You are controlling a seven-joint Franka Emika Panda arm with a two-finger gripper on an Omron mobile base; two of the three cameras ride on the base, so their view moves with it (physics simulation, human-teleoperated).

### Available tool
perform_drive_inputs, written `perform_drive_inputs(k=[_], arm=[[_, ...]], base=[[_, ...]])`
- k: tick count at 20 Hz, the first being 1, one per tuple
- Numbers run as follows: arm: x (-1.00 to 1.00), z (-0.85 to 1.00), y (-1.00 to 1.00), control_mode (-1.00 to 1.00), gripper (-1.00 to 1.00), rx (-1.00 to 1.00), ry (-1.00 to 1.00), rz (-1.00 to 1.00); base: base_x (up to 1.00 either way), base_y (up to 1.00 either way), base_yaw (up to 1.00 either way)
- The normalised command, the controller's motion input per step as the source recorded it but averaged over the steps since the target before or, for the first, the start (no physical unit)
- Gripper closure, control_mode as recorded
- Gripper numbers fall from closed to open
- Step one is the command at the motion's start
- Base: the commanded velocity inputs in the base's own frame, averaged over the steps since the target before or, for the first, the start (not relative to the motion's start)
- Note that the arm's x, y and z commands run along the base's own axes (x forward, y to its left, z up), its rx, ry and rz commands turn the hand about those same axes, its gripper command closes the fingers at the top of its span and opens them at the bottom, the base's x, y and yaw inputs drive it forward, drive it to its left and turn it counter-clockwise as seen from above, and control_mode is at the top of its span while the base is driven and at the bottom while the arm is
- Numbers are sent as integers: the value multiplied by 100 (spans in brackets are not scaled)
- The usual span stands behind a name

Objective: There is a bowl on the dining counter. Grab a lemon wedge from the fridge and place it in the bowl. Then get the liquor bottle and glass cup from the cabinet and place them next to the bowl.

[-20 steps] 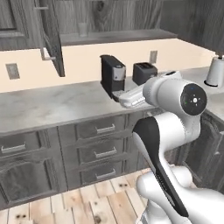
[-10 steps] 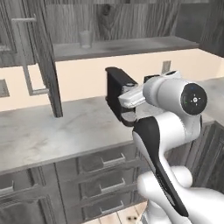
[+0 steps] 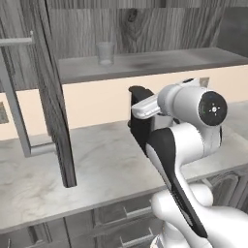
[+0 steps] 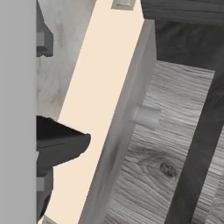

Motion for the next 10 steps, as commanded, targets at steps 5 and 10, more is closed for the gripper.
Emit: perform_drive_inputs(k=[5, 10], arm=[[0, 0, 0, 100, -100, 0, 0, 0], [0, 0, 0, 100, -100, 0, 0, 0]], base=[[79, -34, 19], [59, -22, 19]])
